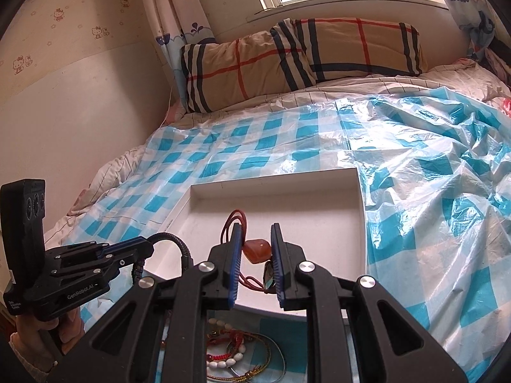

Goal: Organize jewelry
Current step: 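Carry both bracelets into the white tray and open both tools, then lift both open tools out of the tray back over the jewelry pile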

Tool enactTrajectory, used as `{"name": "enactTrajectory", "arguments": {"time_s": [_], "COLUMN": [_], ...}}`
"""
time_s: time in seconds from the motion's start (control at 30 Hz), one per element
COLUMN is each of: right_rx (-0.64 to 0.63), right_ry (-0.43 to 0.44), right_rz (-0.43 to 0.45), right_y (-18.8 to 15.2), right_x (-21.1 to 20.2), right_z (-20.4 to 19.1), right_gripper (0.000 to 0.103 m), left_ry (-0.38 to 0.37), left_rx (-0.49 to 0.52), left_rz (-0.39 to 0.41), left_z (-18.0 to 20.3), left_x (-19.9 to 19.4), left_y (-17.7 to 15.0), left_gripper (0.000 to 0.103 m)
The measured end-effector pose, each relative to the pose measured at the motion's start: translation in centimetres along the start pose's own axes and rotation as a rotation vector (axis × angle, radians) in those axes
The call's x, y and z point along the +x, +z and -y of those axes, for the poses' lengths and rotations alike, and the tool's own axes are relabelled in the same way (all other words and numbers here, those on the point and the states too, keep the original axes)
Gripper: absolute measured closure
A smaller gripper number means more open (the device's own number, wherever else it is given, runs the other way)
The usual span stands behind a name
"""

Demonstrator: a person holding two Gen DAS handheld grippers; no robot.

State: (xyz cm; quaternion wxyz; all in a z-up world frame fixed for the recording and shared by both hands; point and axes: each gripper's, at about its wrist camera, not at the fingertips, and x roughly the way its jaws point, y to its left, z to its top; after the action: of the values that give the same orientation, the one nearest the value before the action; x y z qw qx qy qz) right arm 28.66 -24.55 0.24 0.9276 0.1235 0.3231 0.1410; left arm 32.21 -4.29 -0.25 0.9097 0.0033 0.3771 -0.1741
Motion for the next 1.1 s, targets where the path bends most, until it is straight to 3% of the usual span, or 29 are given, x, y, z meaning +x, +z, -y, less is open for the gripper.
{"name": "enactTrajectory", "arguments": {"time_s": [0.07,0.1,0.13,0.17,0.2,0.53,0.8,0.9,1.0,1.1], "right_rx": [0.0,0.006,0.011,0.008,0.0,-0.087,-0.077,-0.048,-0.114,-0.094], "right_ry": [-0.011,-0.018,-0.024,-0.041,-0.057,-0.204,-0.116,-0.082,-0.071,-0.068], "right_rz": [-0.013,-0.025,-0.036,-0.038,-0.038,-0.173,-0.32,-0.329,-0.344,-0.305], "right_y": [0.1,0.0,-0.1,-0.2,-0.5,-2.5,-5.5,-6.0,-6.2,-5.6], "right_x": [1.2,1.8,2.4,2.7,2.8,4.7,4.4,3.0,2.0,0.6], "right_z": [0.2,0.5,0.7,0.8,0.9,1.8,0.0,-0.7,-2.8,-3.1], "right_gripper": [0.084,0.078,0.052,0.04,0.035,0.035,0.035,0.035,0.035,0.035], "left_ry": [0.009,0.017,0.027,0.04,0.048,0.093,0.108,0.127,0.141,0.143], "left_rx": [-0.007,-0.007,-0.004,-0.005,-0.007,0.057,0.128,0.131,0.107,0.07], "left_rz": [0.003,-0.004,-0.023,-0.041,-0.056,-0.183,-0.276,-0.27,-0.262,-0.239], "left_z": [-0.2,-0.3,-0.5,-0.7,-1.1,-2.9,-2.9,-3.6,-4.7,-5.6], "left_x": [1.0,1.7,2.6,3.6,4.4,7.3,5.4,3.5,1.9,-0.2], "left_y": [0.5,0.7,0.8,0.8,0.7,-1.9,-4.2,-4.8,-4.7,-4.6], "left_gripper": [0.094,0.094,0.094,0.094,0.094,0.094,0.094,0.094,0.094,0.093]}}
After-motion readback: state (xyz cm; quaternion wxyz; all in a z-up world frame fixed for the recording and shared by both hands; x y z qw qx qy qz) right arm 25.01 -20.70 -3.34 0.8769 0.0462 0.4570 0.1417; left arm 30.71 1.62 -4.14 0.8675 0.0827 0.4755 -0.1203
